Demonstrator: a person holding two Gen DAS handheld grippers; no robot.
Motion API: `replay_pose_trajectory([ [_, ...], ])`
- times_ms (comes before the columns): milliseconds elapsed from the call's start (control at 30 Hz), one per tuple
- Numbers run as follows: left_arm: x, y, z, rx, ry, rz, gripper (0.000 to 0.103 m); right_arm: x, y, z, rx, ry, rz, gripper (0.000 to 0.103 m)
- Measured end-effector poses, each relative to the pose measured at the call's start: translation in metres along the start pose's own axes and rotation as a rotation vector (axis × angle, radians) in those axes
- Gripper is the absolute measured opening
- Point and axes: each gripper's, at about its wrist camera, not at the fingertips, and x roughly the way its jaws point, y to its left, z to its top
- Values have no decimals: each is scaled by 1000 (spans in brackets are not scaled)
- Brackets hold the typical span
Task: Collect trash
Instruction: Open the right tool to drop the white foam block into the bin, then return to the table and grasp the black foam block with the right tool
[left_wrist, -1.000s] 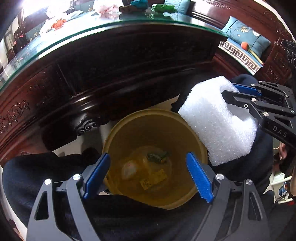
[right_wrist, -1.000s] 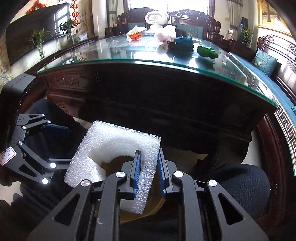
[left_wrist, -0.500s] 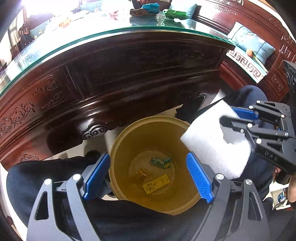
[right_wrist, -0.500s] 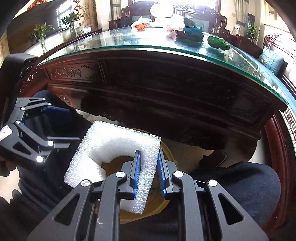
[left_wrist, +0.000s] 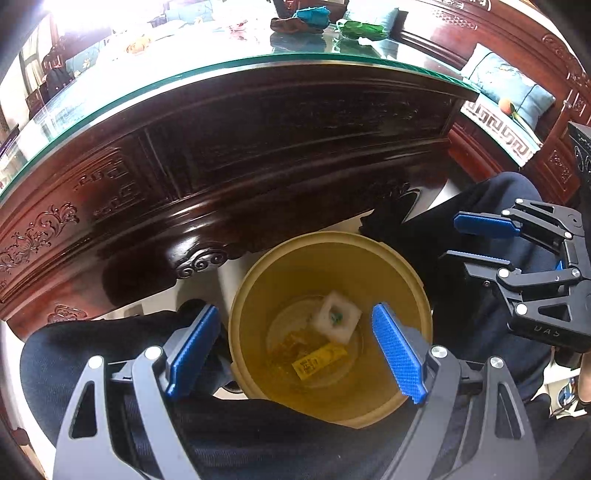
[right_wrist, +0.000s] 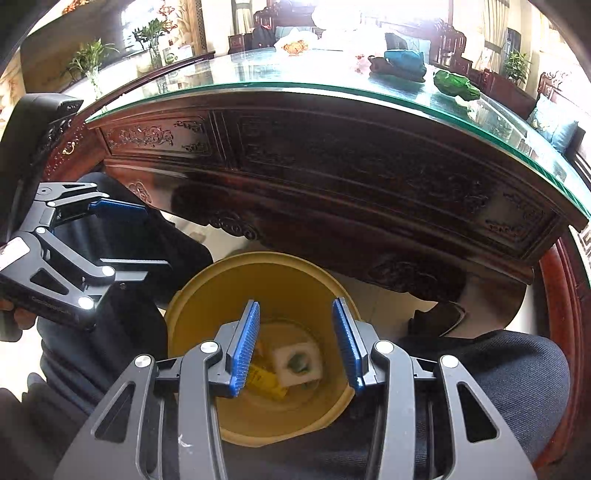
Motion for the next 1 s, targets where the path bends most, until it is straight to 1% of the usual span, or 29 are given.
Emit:
replay_pose_trajectory([
  [167, -1, -3, 4, 8, -15, -4, 84, -2, 1, 5, -4, -10, 9, 41],
  [300, -5, 2, 14, -4, -36, 3, 84, -6, 1, 15, -13, -31, 18, 41],
  [367, -10, 4, 23, -10, -59, 2, 84, -9, 1, 25, -37, -61, 11, 41],
  [433, -18, 8, 35, -15, -98, 18, 84, -14, -1, 39, -58, -111, -13, 41],
  [500, -29, 13, 52, -26, -148, 37, 85, -20, -7, 54, -58, -162, -28, 41],
  [533, -34, 16, 61, -39, -174, 43, 88, -23, -11, 62, -52, -188, -33, 41],
  [700, -54, 33, 117, -89, -295, 79, 92, -39, -35, 116, -12, -320, -45, 42],
  [767, -57, 40, 141, -102, -332, 88, 94, -43, -46, 138, 7, -370, -49, 46],
  [833, -56, 43, 169, -109, -358, 86, 96, -44, -60, 161, 27, -402, -55, 56],
  [867, -55, 45, 182, -111, -371, 97, 98, -43, -66, 170, 36, -412, -61, 58],
  [1000, -43, 43, 233, -69, -420, 186, 99, -34, -90, 213, 82, -439, -83, 62],
])
